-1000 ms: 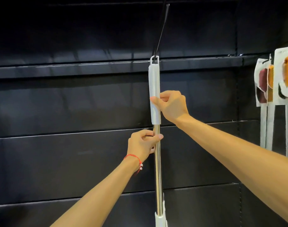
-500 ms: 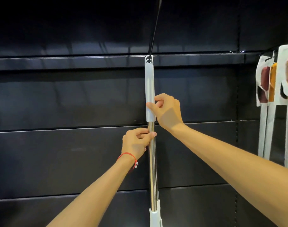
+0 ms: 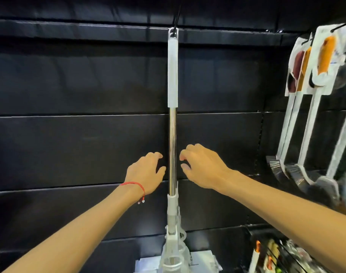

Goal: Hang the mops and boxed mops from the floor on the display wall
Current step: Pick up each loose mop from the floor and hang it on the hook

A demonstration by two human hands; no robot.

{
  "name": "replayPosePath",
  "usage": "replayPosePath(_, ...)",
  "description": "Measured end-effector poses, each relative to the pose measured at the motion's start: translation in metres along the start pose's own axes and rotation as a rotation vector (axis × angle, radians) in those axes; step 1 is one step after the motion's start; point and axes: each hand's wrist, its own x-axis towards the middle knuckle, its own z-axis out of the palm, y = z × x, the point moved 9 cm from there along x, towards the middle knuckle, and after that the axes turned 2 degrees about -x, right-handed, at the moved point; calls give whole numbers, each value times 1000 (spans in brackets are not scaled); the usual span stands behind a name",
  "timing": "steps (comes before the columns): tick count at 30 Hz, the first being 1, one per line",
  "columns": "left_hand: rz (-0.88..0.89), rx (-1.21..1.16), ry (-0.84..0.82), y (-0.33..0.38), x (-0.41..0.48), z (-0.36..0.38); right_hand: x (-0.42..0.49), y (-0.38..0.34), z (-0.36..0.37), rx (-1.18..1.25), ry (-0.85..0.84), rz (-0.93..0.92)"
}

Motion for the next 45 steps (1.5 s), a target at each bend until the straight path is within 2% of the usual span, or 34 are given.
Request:
replayPosePath(4, 33, 223, -68, -2, -54, 2, -50, -32, 28, -143, -70, -111)
replayPosePath(9, 10, 460, -147, -1, -141, 11, -116, -62, 53, -123, -107, -155)
replayPosePath(17, -215, 516, -227, 1, -320, 10, -247, -136, 88, 33, -207, -330)
replayPosePath(24, -455, 538, -302, 0, -492, -12, -350, -231, 76, 240, -181, -458)
replayPosePath(34, -821, 491, -266, -4, -760, -96, -514, -405, 33, 435, -274, -678)
replayPosePath(45, -1048, 575, -337, -12, -1065, -246, -700, -632, -46, 508, -334, -878)
